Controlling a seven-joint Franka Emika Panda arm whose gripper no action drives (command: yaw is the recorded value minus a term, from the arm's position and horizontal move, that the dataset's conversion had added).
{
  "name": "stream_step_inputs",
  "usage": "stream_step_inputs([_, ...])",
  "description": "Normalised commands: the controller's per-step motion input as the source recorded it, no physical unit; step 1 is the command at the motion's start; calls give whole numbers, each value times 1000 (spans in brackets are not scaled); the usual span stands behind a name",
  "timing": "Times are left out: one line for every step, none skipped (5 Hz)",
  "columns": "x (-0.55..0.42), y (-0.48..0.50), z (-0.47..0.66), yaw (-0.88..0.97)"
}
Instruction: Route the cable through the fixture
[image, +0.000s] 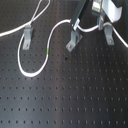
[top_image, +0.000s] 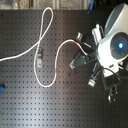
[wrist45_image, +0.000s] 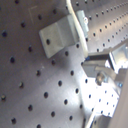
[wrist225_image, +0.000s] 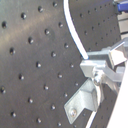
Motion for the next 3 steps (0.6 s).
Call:
stream_step_inputs([0,0,19,0])
stream_step_inputs([21,-54,56,0])
stream_step_inputs([47,-47,0,-89])
